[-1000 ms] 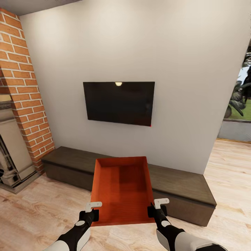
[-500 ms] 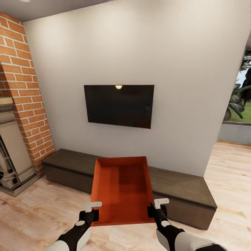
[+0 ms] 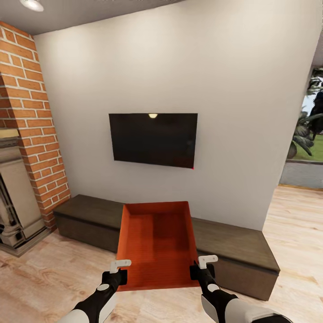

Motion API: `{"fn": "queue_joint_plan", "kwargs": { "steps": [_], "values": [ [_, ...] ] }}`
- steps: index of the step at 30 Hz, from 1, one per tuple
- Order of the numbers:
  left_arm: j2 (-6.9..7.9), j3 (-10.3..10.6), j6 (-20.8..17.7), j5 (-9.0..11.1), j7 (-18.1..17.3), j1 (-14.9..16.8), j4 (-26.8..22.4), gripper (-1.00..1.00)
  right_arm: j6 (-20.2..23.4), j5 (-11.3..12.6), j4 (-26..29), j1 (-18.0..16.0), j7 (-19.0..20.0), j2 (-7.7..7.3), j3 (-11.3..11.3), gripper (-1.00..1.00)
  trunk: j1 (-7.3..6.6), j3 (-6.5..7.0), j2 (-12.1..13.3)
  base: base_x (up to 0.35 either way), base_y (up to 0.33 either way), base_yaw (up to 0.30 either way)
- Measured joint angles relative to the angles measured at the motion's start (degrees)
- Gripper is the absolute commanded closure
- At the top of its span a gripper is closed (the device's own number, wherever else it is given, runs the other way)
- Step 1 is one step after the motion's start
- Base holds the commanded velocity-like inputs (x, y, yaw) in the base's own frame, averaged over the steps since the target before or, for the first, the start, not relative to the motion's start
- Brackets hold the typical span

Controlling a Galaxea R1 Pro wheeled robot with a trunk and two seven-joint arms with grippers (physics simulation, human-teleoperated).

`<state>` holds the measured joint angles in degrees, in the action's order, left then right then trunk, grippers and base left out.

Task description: Move the two storage containers from the living room to the garage. In the garage, place one container on the floor and stack the other container on top of it (either order is fine).

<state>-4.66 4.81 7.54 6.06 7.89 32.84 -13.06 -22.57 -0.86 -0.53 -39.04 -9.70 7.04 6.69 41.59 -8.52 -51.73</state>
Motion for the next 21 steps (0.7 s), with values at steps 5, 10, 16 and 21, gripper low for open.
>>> {"fn": "queue_joint_plan", "kwargs": {
  "steps": [5, 10, 16, 21],
  "values": [
    [-0.05, -0.04, 0.02, 0.01, 0.02, 0.0, 0.02, 1.0, 0.01, 0.02, 0.0, 0.0, 0.1, -0.05, -0.03, 1.0, 0.0, 0.11, 0.0, 0.0, 0.0, 0.0],
    [-0.05, -0.04, 0.02, 0.01, 0.02, 0.0, 0.02, 1.0, 0.01, 0.03, 0.0, 0.0, 0.11, -0.05, -0.02, 1.0, 0.0, 0.12, 0.0, 0.0, 0.0, 0.0],
    [-0.05, -0.04, 0.01, 0.04, 0.02, 0.0, 0.03, 1.0, 0.05, -0.08, 0.02, 0.0, 0.1, -0.05, -0.1, 1.0, 0.0, 0.12, 0.0, 0.0, 0.0, 0.0],
    [0.01, 0.01, 0.0, 0.02, -0.01, 0.0, 0.0, 1.0, 0.0, 0.04, -0.01, 0.0, 0.0, 0.01, 0.02, 1.0, 0.0, 0.12, 0.01, 0.0, 0.0, 0.0]
  ]
}}
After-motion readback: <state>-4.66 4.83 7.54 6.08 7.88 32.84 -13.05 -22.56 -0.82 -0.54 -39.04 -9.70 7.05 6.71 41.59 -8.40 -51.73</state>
